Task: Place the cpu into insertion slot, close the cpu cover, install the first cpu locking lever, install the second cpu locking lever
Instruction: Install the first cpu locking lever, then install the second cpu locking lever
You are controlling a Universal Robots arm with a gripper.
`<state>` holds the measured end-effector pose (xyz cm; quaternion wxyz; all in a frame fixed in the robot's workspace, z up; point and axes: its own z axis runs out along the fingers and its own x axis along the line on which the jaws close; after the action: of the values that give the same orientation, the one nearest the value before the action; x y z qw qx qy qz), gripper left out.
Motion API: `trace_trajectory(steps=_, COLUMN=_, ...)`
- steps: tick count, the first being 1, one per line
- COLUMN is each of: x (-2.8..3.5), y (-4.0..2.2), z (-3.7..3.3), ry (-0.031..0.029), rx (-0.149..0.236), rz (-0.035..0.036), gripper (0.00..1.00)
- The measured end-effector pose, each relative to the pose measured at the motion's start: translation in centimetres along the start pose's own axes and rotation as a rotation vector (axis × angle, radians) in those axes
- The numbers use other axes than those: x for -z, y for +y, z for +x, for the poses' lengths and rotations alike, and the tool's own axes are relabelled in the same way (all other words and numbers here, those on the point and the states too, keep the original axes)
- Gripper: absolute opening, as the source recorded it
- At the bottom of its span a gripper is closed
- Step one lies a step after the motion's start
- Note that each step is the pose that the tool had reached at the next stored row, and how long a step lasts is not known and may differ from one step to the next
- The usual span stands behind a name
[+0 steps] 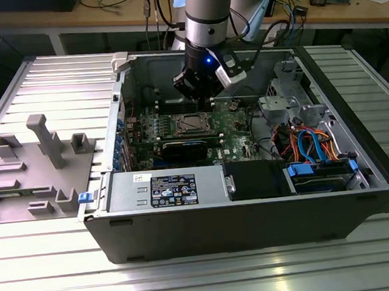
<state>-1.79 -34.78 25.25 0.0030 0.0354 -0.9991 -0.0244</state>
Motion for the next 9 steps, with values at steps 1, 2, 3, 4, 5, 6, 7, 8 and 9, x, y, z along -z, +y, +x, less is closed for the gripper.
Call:
trace_trajectory(steps=1, x=0.0, y=0.0, z=0.0, ry=0.0, rx=0.0, rz=-0.0002, gripper=0.11)
trace_trajectory(steps=2, x=0.01, y=0.0, z=0.0, ry=0.0, rx=0.0, rz=-0.0014, gripper=0.11)
trace_trajectory(steps=3, x=0.01, y=0.0, z=0.0, ry=0.0, rx=0.0, rz=-0.0023, gripper=0.11)
trace_trajectory(steps=4, x=0.01, y=0.0, z=0.0, ry=-0.0001, rx=0.0, rz=-0.0024, gripper=0.11)
trace_trajectory(steps=5, x=0.01, y=0.0, z=0.0, ry=-0.0001, rx=0.0, rz=-0.0024, gripper=0.11)
trace_trajectory(steps=6, x=0.01, y=0.0, z=0.0, ry=0.0, rx=0.0, rz=-0.0024, gripper=0.11)
trace_trajectory(steps=7, x=0.01, y=0.0, z=0.02, ry=-0.0001, rx=0.0, rz=-0.0024, gripper=0.11)
trace_trajectory(steps=8, x=0.01, y=0.0, z=0.05, ry=-0.0001, rx=0.0, rz=-0.0024, gripper=0.11)
trace_trajectory(steps=9, x=0.01, y=0.0, z=0.08, ry=0.0, rx=0.0, rz=-0.0025, gripper=0.11)
